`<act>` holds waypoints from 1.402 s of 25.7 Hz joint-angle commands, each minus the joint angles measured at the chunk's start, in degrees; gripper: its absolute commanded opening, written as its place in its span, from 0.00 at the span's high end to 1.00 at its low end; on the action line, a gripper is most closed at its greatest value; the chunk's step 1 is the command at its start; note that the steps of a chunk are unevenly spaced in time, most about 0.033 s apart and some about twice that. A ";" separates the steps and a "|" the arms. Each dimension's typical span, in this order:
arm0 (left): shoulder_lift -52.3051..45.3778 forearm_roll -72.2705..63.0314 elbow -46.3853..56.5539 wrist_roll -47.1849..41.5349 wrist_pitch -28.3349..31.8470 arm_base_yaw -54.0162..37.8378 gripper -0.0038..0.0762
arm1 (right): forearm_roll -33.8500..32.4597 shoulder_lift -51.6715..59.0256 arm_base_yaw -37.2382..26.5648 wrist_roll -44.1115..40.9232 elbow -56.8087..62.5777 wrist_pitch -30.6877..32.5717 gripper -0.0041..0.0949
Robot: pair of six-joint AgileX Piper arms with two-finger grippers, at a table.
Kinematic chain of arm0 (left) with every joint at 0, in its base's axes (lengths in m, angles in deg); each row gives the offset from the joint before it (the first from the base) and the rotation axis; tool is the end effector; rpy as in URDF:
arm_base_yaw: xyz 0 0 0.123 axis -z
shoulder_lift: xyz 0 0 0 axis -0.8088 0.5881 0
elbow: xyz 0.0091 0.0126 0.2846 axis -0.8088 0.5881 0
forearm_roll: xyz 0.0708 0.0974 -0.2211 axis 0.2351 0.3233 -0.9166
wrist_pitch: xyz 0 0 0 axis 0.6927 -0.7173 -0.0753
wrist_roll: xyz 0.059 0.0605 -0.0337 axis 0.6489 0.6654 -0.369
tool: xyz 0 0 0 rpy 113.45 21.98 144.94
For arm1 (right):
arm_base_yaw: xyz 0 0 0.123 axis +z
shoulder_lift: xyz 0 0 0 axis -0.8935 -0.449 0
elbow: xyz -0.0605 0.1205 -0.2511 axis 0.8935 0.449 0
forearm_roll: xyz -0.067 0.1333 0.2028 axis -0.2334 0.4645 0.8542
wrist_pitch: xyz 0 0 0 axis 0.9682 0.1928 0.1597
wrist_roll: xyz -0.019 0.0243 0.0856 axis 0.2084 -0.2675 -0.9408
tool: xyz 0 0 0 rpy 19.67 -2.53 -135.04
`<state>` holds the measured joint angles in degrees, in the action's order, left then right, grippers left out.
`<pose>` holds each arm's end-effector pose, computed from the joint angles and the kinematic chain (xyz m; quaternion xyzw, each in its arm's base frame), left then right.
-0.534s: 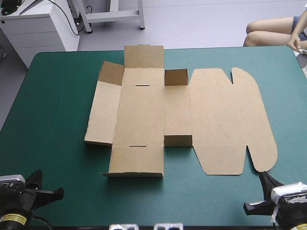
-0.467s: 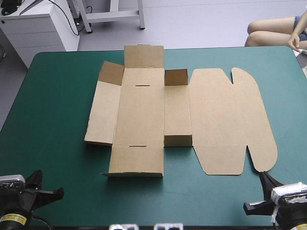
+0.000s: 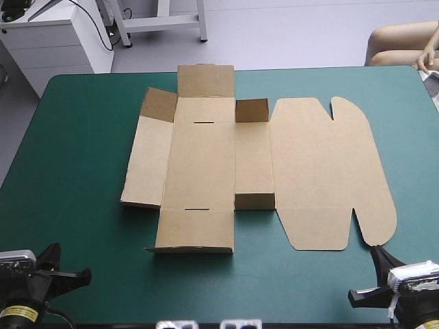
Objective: Fold the box
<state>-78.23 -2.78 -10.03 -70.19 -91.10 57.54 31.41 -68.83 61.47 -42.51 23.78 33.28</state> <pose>0.0324 0.0073 0.2731 -0.0231 0.8372 0.0114 0.5462 0.0132 0.0148 0.2728 -0.0542 0.7966 0.0449 0.6004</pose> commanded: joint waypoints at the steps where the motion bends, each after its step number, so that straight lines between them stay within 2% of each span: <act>1: 0.93 0.60 -1.36 -0.51 3.97 0.12 0.96 | 0.35 1.36 -0.24 0.02 -1.77 -4.19 0.98; 13: 1.46 -1.89 -2.02 -0.51 5.45 0.12 0.96 | 0.35 1.36 -0.24 0.02 -1.77 -4.19 0.98; 17: 6.21 -1.89 -5.34 -0.38 2.38 0.12 0.96 | 0.35 1.36 -0.24 0.02 -1.77 -4.19 0.98; 22: 17.22 -1.75 -12.96 2.76 2.38 0.12 0.96 | 0.35 1.36 -0.24 0.02 -1.77 -4.19 0.98; 26: 30.50 -0.19 -20.52 4.84 3.12 0.12 0.96 | 0.35 1.36 -0.24 0.02 -1.77 -4.19 0.98; 29: 41.85 -4.60 -26.62 9.24 1.73 0.12 0.96 | 0.35 1.36 -0.24 0.02 -1.77 -4.19 0.98; 32: 51.74 -13.35 -32.43 14.32 1.56 -1.41 0.94 | 0.35 1.36 -0.24 0.02 -1.77 -4.19 0.98; 33: 55.34 -19.94 -34.53 18.62 0.49 -3.59 0.93 | 0.35 1.36 -0.24 0.02 -1.77 -4.19 0.98; 36: 64.97 -42.64 -41.19 34.96 -9.09 -14.27 0.93 | 0.35 1.36 -0.24 0.02 -1.77 -4.27 0.98</act>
<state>-17.25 -31.26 -45.98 -43.86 -96.48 48.97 31.41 -68.83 61.47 -42.51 23.78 33.28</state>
